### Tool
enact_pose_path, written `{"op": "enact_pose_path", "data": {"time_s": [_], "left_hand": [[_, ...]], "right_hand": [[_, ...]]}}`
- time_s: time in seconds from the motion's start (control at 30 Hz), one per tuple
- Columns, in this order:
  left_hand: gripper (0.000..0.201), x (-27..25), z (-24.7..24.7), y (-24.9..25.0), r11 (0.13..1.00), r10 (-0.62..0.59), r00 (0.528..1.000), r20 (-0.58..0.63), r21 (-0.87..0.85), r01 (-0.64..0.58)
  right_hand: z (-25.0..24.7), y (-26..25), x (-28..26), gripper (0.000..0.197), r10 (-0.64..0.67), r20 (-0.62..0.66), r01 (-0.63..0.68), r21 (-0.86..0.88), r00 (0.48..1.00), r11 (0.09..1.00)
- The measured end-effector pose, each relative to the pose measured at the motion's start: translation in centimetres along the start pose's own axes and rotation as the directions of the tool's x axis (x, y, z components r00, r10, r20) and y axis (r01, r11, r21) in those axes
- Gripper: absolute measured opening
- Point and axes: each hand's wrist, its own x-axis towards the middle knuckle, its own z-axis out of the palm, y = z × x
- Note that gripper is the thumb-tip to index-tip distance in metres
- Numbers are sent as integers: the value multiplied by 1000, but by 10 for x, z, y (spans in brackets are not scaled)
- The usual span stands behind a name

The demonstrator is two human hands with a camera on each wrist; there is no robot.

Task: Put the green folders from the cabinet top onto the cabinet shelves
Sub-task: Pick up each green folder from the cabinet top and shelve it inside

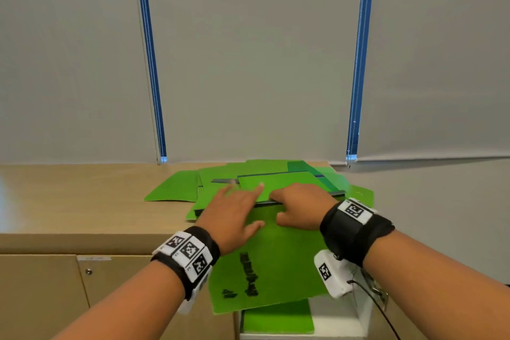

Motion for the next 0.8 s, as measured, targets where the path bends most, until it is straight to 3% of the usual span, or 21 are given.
{"op": "enact_pose_path", "data": {"time_s": [0.07, 0.13, 0.2, 0.27, 0.3, 0.37, 0.43, 0.5, 0.6, 0.67, 0.73, 0.77, 0.8], "left_hand": [[35, 0, 2, 0, 978, -105, 993, 56, -174, 113], [17, -5, 3, -8, 931, -230, 972, -42, -301, 207], [6, -13, 4, -19, 865, -323, 942, -93, -433, 254], [5, -20, 8, -25, 763, -436, 890, -133, -579, 287], [5, -21, 10, -28, 697, -503, 854, -136, -648, 308], [10, -20, 16, -31, 557, -602, 793, -94, -761, 332], [17, -17, 25, -32, 445, -651, 759, -28, -824, 351], [21, -15, 33, -32, 372, -674, 738, 21, -854, 364], [25, -20, 50, -32, 269, -688, 716, 119, -875, 403], [24, -30, 67, -30, 167, -703, 674, 224, -870, 464], [18, -46, 87, -21, 92, -712, 629, 312, -847, 524], [14, -55, 95, -13, 60, -718, 605, 344, -835, 546], [10, -65, 103, -6, 32, -723, 585, 367, -828, 560]], "right_hand": [[-11, -8, 3, 37, -71, -105, 69, -21, 992, 997], [-14, -1, 1, 58, -43, -338, 50, 12, 940, 999], [-10, 14, -5, 80, 138, -571, -68, 143, 809, 987], [0, 26, -12, 94, 386, -640, -184, 361, 664, 914], [8, 32, -13, 100, 511, -581, -222, 496, 633, 839], [25, 34, -12, 105, 682, -289, -265, 766, 671, 586], [45, 35, -11, 91, 644, -31, -193, 942, 764, 275], [55, 32, -12, 61, 586, 57, -125, 989, 808, 76], [65, 28, -17, 37, 536, 126, -98, 992, 835, -79], [80, 27, -23, 43, 508, 178, -130, 983, 843, -128], [101, 20, -34, 66, 499, 239, -199, 971, 833, -132], [112, 17, -41, 66, 502, 276, -237, 961, 819, -142], [123, 13, -48, 53, 505, 294, -253, 956, 811, -150]]}}
